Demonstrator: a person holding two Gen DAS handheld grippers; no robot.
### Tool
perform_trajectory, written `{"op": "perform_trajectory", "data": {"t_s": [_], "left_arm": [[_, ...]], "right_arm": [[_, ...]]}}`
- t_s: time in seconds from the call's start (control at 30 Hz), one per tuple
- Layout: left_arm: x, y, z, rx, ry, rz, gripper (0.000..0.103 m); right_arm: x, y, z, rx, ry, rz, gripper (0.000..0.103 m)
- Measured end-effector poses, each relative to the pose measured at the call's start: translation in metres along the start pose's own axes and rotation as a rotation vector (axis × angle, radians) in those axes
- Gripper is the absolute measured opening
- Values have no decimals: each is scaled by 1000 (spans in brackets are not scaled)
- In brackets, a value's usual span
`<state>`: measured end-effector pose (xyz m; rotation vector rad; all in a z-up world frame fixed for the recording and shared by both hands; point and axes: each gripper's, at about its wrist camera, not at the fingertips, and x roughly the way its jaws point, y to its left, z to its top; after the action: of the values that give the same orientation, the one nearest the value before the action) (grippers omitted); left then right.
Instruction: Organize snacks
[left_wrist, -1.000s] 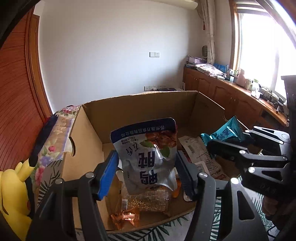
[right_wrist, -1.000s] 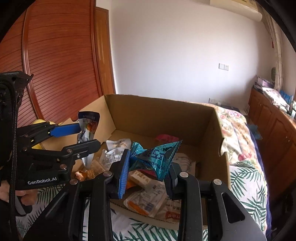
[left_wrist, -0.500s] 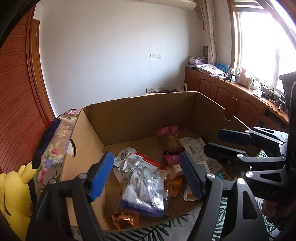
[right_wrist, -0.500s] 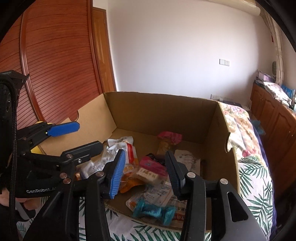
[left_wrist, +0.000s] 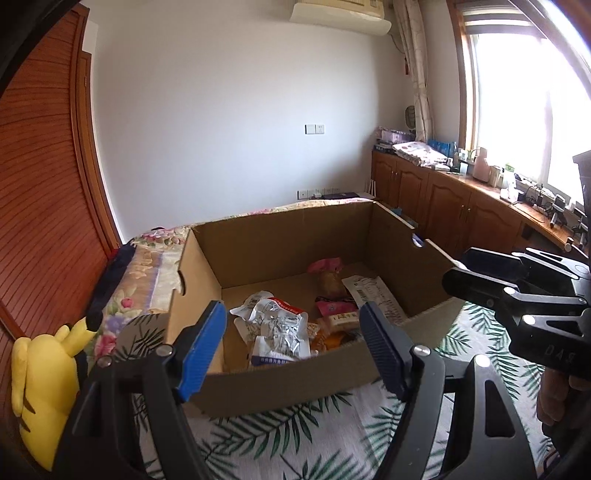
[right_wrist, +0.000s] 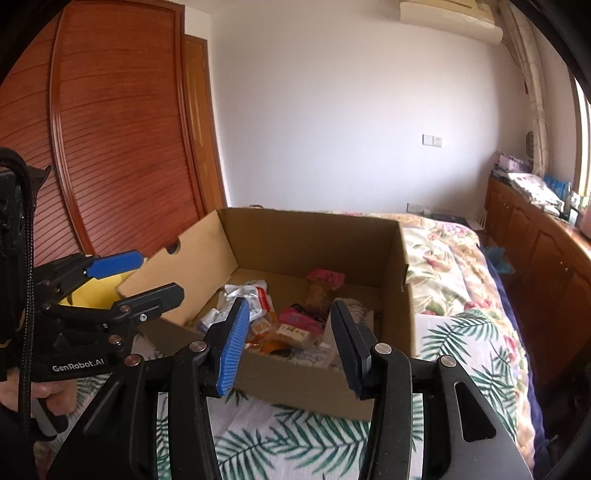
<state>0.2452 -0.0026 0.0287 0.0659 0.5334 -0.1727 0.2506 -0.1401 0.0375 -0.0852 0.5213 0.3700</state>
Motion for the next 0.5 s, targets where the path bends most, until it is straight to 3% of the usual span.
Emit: {"op": "perform_trajectory", "data": {"t_s": [0.5], "left_arm": [[-88, -18, -17, 0, -76, 22, 80]], "right_arm": [[-79, 23, -27, 9, -57, -32, 55]]}}
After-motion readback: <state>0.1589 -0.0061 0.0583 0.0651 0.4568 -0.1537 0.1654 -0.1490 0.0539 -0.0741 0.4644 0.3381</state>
